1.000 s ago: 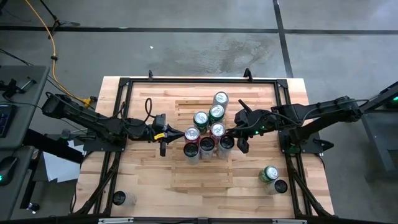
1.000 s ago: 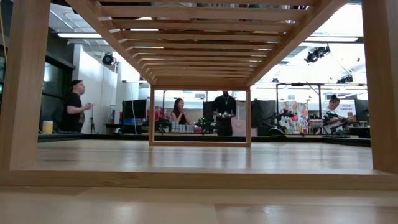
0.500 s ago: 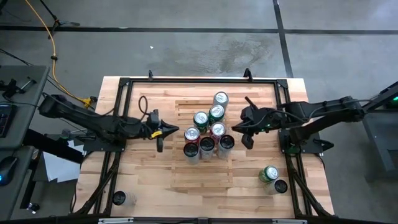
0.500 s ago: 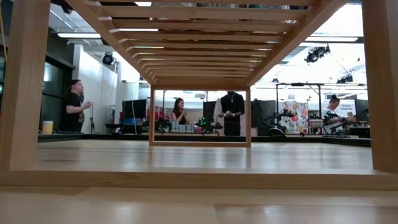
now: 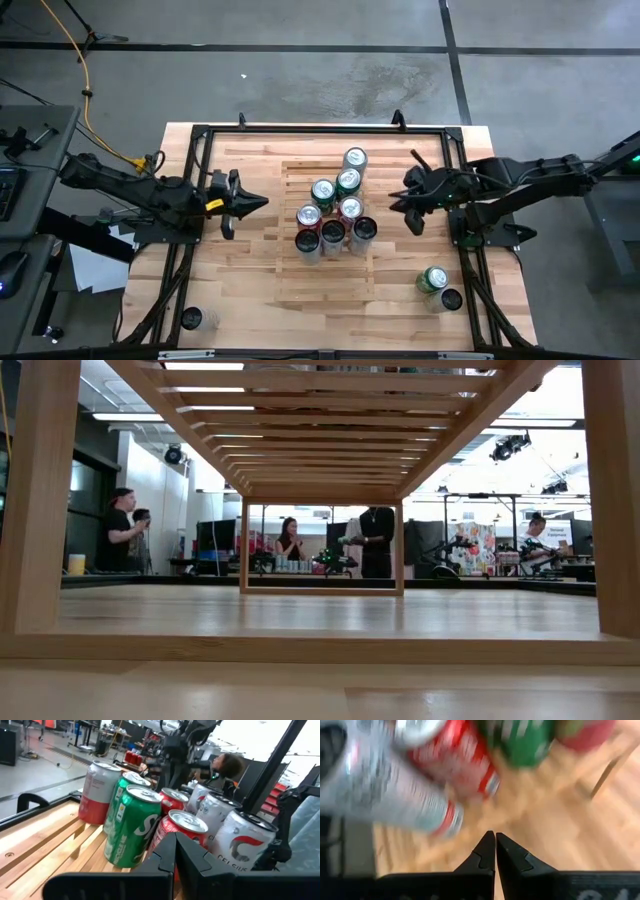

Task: Place canned beverage on shelf
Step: Put the green soda can on the shelf aligned with the other green soda cans

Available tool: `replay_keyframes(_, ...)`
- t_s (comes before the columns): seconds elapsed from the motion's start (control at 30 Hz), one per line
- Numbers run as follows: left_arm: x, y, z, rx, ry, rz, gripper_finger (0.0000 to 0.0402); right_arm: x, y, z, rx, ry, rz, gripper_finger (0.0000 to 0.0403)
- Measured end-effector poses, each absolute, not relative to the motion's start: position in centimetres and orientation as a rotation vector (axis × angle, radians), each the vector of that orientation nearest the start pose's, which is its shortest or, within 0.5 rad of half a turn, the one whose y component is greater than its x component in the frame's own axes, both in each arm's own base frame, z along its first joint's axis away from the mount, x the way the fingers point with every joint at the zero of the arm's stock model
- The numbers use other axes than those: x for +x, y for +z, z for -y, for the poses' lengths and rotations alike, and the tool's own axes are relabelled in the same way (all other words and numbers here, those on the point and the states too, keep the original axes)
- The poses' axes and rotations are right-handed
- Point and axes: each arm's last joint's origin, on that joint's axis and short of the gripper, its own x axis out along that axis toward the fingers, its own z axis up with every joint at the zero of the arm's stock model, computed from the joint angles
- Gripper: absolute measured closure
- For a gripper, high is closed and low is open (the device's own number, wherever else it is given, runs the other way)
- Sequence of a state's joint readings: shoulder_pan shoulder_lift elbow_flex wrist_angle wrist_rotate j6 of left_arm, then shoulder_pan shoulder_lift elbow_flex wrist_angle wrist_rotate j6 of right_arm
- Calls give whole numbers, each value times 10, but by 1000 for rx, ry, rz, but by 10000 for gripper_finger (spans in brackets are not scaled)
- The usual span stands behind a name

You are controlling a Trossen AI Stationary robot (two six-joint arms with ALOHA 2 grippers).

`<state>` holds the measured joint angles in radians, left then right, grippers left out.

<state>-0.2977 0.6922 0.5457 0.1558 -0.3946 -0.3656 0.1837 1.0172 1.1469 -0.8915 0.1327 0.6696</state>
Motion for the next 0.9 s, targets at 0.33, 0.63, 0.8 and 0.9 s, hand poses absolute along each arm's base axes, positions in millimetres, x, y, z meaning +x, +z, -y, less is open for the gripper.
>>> replay_keyframes(0.33, 158, 297, 37, -368, 98, 26, 402, 160, 334, -30, 694, -311, -1065, 374)
replay_keyframes(0.63, 158, 297, 37, -367, 103, 27, 402, 148, 329, -29, 823, -459, -1180, 165)
replay_keyframes(0.8, 158, 297, 37, -367, 103, 28, 402, 147, 328, -29, 886, -501, -1203, 60)
replay_keyframes(0.9, 158, 297, 37, -368, 103, 27, 401, 147, 328, -30, 920, -469, -1231, 26)
